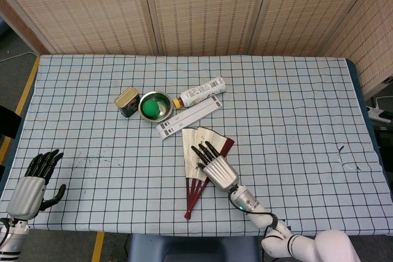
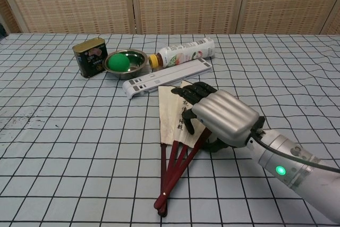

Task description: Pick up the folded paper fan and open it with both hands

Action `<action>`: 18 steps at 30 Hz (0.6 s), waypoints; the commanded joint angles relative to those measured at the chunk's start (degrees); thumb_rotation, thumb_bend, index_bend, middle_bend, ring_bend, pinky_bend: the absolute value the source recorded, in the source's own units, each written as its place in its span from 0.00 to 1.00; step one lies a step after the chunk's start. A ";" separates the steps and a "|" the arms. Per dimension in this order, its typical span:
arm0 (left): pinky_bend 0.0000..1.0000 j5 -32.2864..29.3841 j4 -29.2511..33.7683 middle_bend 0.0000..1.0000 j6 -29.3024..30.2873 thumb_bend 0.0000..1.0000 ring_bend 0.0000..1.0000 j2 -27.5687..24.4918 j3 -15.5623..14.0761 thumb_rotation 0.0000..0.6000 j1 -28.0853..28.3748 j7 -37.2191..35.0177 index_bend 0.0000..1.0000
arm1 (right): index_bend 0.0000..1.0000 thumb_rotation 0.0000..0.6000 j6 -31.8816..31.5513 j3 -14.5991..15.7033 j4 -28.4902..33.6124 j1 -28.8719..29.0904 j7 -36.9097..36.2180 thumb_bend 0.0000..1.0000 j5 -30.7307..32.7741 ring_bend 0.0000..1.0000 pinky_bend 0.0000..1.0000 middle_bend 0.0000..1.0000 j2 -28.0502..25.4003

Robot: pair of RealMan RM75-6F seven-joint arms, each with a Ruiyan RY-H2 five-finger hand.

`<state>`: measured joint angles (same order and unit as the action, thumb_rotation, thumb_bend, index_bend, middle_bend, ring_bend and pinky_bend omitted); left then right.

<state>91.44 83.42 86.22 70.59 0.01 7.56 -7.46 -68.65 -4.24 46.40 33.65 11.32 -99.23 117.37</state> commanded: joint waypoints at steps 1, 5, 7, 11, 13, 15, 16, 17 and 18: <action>0.02 -0.08 -0.07 0.00 -0.04 0.44 0.00 0.01 0.00 1.00 -0.03 -0.05 0.00 | 0.68 1.00 -2.00 0.44 -1.66 0.62 -1.57 0.41 -0.48 0.00 0.00 0.06 0.93; 0.02 -0.05 -0.04 0.00 -0.25 0.46 0.00 0.03 0.11 1.00 0.18 -0.25 0.00 | 0.74 1.00 -4.74 0.76 -1.23 1.11 -2.41 0.54 -1.28 0.00 0.00 0.12 -0.02; 0.02 0.01 0.04 0.00 -0.27 0.49 0.00 0.11 0.13 1.00 0.25 -0.47 0.00 | 0.75 1.00 -5.98 0.92 0.62 1.41 -1.85 0.63 -1.84 0.00 0.00 0.12 -1.62; 0.02 0.28 -0.70 0.00 -0.24 0.57 0.00 0.73 -0.04 1.00 0.28 -1.93 0.00 | 0.76 1.00 -7.49 0.47 8.36 2.16 0.31 0.72 -2.55 0.00 0.00 0.13 -6.24; 0.02 -0.11 -1.07 0.00 -1.06 0.59 0.00 0.92 -0.19 1.00 0.44 -2.54 0.01 | 0.77 1.00 -7.57 -0.19 14.38 2.83 2.34 0.73 -2.85 0.00 0.00 0.13 -9.40; 0.02 -1.57 -1.63 0.00 -3.26 0.59 0.00 1.08 -0.14 1.00 0.94 -4.09 0.06 | 0.77 1.00 -6.92 -0.93 21.42 3.43 4.29 0.74 -2.77 0.00 0.00 0.13 -12.80; 0.02 -2.35 -1.98 0.00 -4.65 0.59 0.00 1.19 -0.15 1.00 1.28 -5.21 0.09 | 0.77 1.00 -6.22 -1.23 24.74 3.58 5.06 0.74 -2.36 0.00 0.00 0.13 -14.31; 0.02 -3.19 -2.22 0.00 -6.13 0.59 0.00 1.27 -0.23 1.00 1.58 -6.57 0.12 | 0.77 1.00 -5.23 -1.54 28.34 3.63 5.59 0.74 -1.52 0.00 0.00 0.13 -15.74; 0.02 -3.98 -2.54 0.00 -7.94 0.58 0.00 1.44 -0.29 1.00 2.08 -8.58 0.13 | 0.77 1.00 -3.69 -2.04 33.26 3.69 6.47 0.74 -0.12 0.00 0.00 0.13 -17.62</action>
<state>89.38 81.70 81.53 71.69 -0.15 8.69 -12.77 -74.81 -4.71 66.97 36.36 14.08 -101.18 106.49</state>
